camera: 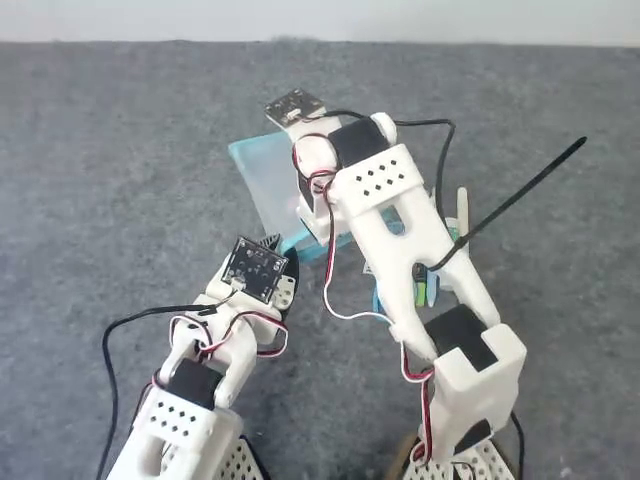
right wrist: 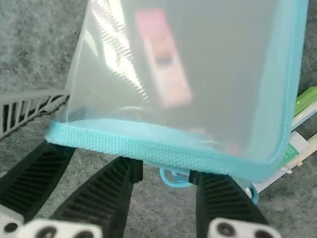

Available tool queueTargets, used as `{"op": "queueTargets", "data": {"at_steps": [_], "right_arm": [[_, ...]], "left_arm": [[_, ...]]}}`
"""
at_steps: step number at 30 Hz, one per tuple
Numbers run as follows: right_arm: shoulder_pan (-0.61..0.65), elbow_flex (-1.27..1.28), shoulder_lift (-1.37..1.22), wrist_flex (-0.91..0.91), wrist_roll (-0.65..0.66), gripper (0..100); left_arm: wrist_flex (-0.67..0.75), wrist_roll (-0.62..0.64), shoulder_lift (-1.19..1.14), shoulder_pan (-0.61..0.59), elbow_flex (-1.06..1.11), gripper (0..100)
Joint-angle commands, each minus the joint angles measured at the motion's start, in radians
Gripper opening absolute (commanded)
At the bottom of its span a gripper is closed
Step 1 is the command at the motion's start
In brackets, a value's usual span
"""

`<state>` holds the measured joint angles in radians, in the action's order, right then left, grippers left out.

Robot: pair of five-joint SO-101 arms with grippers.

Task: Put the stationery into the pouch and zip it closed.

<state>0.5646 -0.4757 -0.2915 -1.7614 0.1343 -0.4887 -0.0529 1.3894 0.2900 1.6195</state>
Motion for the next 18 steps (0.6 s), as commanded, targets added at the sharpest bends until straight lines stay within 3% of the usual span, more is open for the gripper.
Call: {"op": "queueTargets", "data": {"at_steps": [1,4,11,18], "right_arm": [[0.001,-0.080,0.094,-0.019,0.035,20.2],[-0.018,-0.068,0.193,-0.028,0.048,19.9],[-0.229,0.210,0.383,-0.007,0.106,19.9],[-0.430,0.669,0.484,0.251,0.153,19.9]], "left_arm": [[-0.009,-0.020,0.002,0.043,-0.007,1],[-0.009,-0.015,0.002,0.003,-0.012,1],[-0.006,-0.014,0.002,-0.118,-0.027,1],[-0.006,-0.014,0.002,-0.133,-0.025,1]]}}
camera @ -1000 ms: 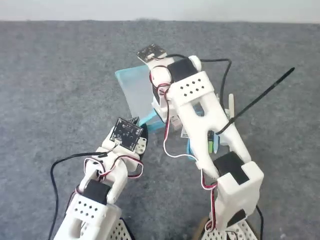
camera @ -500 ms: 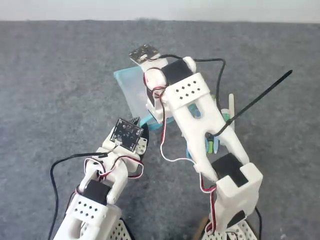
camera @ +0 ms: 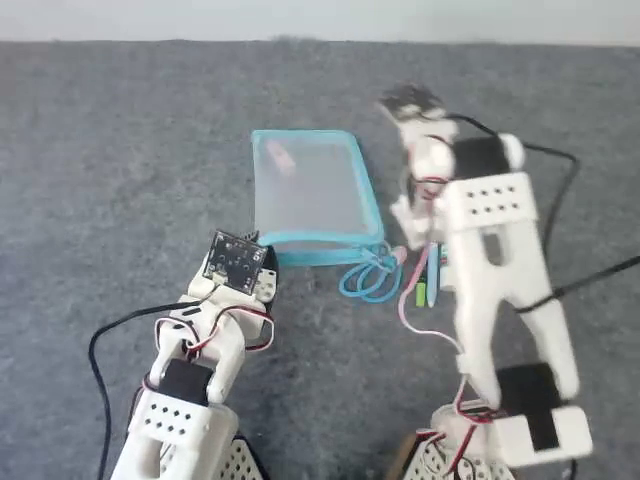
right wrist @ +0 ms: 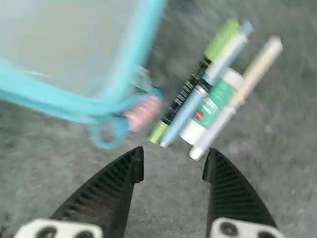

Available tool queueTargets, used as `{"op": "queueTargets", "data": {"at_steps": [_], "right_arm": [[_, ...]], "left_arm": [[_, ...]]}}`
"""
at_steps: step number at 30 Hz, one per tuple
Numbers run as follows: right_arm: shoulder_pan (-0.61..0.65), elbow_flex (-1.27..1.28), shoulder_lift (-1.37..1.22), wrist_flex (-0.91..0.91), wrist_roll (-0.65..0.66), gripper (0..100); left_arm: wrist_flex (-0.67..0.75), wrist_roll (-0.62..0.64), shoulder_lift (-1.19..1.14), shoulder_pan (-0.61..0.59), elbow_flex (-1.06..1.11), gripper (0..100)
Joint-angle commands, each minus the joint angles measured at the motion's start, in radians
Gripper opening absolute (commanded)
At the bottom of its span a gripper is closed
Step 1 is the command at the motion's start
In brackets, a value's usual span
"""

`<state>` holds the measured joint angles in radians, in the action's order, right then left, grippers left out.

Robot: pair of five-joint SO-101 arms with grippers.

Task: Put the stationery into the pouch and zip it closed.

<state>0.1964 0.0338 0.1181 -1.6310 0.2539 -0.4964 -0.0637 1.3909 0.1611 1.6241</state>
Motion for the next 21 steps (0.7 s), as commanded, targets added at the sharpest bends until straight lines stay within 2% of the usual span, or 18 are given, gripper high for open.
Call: {"op": "queueTargets", "data": {"at_steps": [1,5,8,13,21], "right_arm": [[-0.082,0.226,0.074,0.170,0.038,19.9],[-0.139,0.431,0.073,0.374,0.043,19.9],[-0.140,0.494,0.065,0.441,0.038,19.9],[-0.148,0.479,-0.056,0.472,0.012,19.9],[-0.231,0.356,-0.289,0.515,-0.049,19.9]], "left_arm": [[0.002,-0.003,0.000,-0.005,-0.030,1],[0.000,-0.003,0.000,-0.005,-0.028,1],[0.000,-0.002,0.000,-0.005,-0.027,1],[-0.002,-0.002,0.000,-0.005,-0.027,1],[-0.002,-0.002,0.000,-0.005,-0.027,1]]}}
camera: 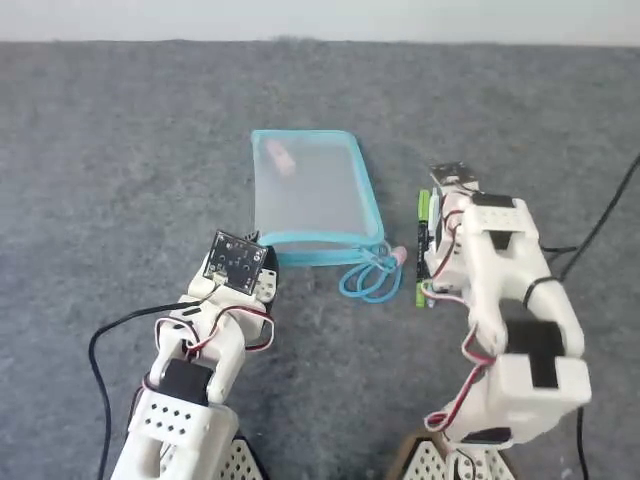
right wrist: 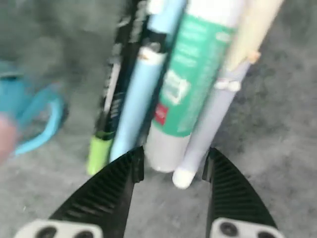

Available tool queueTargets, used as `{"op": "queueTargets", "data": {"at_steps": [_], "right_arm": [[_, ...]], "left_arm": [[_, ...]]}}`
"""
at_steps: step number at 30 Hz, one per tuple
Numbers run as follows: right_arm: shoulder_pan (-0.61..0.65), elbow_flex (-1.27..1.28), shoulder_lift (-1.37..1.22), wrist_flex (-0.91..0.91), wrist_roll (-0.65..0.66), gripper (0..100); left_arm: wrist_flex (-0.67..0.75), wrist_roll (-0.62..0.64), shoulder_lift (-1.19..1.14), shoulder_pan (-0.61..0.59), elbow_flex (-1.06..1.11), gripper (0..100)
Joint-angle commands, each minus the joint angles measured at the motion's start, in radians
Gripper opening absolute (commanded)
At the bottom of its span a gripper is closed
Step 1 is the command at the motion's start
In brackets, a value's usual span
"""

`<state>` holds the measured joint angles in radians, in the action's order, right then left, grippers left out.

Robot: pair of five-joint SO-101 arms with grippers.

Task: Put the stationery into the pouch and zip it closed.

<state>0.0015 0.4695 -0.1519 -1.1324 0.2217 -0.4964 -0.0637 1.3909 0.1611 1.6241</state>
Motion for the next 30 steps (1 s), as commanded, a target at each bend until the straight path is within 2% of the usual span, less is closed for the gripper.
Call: {"op": "queueTargets", "data": {"at_steps": [1,7,12,13,16,22,30], "right_arm": [[-0.044,-0.091,-0.038,0.016,-0.017,19.9],[-0.064,-0.103,-0.071,0.015,-0.012,19.0],[-0.067,-0.101,-0.071,0.005,-0.011,1.3],[-0.067,-0.101,-0.071,-0.002,-0.011,0.4],[-0.067,-0.101,-0.071,-0.021,-0.011,2.6],[-0.082,-0.103,-0.050,-0.042,-0.011,0.8],[-0.203,-0.098,0.262,-0.154,0.006,0.8]], "left_arm": [[-0.002,-0.002,0.000,-0.005,-0.027,1],[-0.002,-0.002,0.000,-0.002,-0.027,1],[-0.002,-0.002,0.000,-0.003,-0.027,1],[-0.002,-0.002,0.000,-0.003,-0.027,1],[-0.002,-0.002,0.000,-0.002,-0.027,1],[-0.002,-0.002,0.000,0.000,-0.027,1],[0.000,-0.002,0.000,0.003,-0.028,1]]}}
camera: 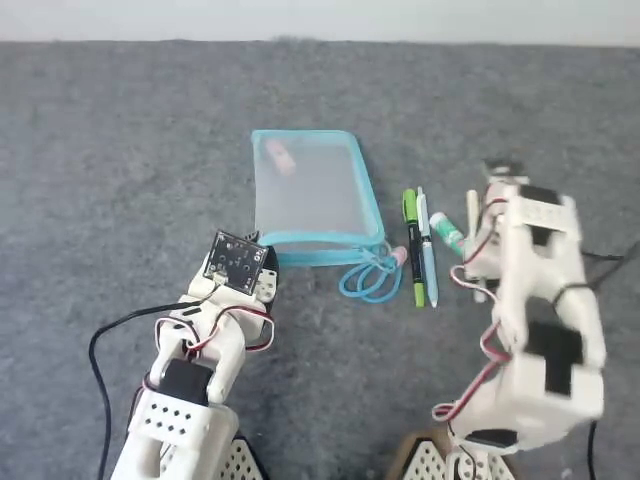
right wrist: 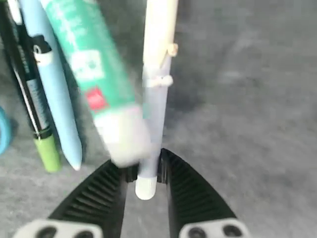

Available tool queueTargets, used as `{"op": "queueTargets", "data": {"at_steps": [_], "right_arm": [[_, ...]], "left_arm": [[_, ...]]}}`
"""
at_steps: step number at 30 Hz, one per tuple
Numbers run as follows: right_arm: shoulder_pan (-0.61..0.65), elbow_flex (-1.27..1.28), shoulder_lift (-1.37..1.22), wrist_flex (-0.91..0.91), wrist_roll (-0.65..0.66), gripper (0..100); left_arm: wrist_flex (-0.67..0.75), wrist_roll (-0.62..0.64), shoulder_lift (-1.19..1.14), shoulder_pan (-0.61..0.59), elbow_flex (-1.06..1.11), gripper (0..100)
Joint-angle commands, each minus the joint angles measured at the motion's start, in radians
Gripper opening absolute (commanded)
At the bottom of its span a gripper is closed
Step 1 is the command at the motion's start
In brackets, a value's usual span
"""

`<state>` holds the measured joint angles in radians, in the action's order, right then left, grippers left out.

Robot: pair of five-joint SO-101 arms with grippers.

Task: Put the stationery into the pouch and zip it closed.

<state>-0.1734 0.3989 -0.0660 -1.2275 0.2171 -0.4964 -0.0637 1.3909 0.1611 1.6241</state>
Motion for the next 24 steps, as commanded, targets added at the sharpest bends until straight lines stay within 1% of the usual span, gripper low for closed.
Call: {"op": "queueTargets", "data": {"at_steps": [1,4,8,11,15,17,21,24], "right_arm": [[-0.028,-0.028,0.217,-0.087,0.032,0.8],[-0.025,-0.028,0.321,-0.165,0.069,0.8],[-0.004,-0.026,0.433,-0.197,0.072,0.8],[0.097,-0.026,0.498,-0.232,0.074,0.8],[0.328,-0.026,0.595,-0.338,0.124,0.8],[0.418,-0.026,0.657,-0.400,0.149,0.8],[0.487,-0.026,0.792,-0.489,0.173,0.8],[0.535,-0.025,0.880,-0.565,0.224,0.8]], "left_arm": [[0.000,-0.002,0.000,0.003,-0.028,1],[0.000,-0.002,0.000,0.003,-0.028,1],[0.000,-0.002,0.000,0.003,-0.027,1],[0.000,-0.002,0.000,0.003,-0.027,1],[0.000,-0.002,0.000,0.002,-0.027,1],[0.000,-0.002,0.000,-0.003,-0.027,1],[0.000,-0.002,0.000,-0.003,-0.027,1],[0.008,-0.002,0.000,-0.003,-0.030,1]]}}
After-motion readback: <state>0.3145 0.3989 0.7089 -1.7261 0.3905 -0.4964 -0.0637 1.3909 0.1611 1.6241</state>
